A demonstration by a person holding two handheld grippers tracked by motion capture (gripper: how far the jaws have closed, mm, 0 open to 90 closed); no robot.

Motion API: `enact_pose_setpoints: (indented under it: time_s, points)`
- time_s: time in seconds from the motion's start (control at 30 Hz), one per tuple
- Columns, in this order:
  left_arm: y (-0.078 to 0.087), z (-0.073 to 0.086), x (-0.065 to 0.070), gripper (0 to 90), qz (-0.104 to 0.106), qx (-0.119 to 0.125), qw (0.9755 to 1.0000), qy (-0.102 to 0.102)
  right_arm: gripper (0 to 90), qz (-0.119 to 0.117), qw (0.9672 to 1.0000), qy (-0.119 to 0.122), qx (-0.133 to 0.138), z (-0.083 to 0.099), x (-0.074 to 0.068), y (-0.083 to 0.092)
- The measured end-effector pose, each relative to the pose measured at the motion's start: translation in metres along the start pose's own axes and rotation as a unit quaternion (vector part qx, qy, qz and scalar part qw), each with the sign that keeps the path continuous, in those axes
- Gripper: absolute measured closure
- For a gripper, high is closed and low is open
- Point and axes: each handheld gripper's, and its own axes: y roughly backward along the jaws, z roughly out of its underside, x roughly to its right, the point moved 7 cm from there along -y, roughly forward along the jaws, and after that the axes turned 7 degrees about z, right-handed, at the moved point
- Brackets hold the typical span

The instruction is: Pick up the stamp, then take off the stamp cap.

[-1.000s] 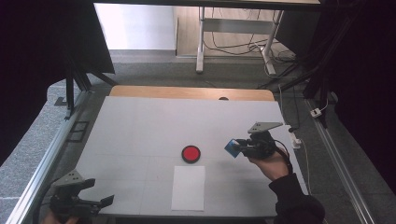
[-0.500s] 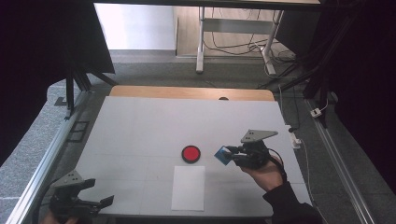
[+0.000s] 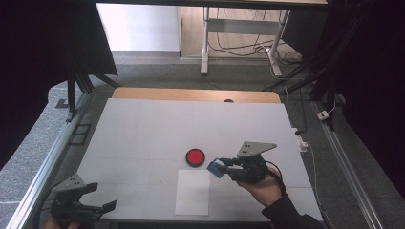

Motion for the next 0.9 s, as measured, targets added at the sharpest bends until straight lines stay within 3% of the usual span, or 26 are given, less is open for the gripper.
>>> enact_pose_setpoints:
  time_s: [0.17,0.47,0.7,0.9]
  points:
    - [0.000,0.000,0.000,0.5,0.001,0.001,1.0000,0.000,71.2,-0.009,0.9999,0.006,0.003,-0.001,-0.008,-0.002]
    - [0.000,-0.001,0.002,0.7,0.000,0.001,0.9999,-0.012,71.2,-0.010,0.9998,0.013,0.013,-0.003,-0.010,0.002]
    - [-0.005,-0.005,0.008,0.6,0.034,0.001,0.9990,-0.029,71.2,-0.015,0.9997,0.010,0.013,-0.005,-0.012,0.003]
    - [-0.011,-0.014,0.013,0.0,0.048,0.016,0.9966,-0.064,71.2,-0.021,0.9996,0.010,0.013,-0.007,-0.013,0.004]
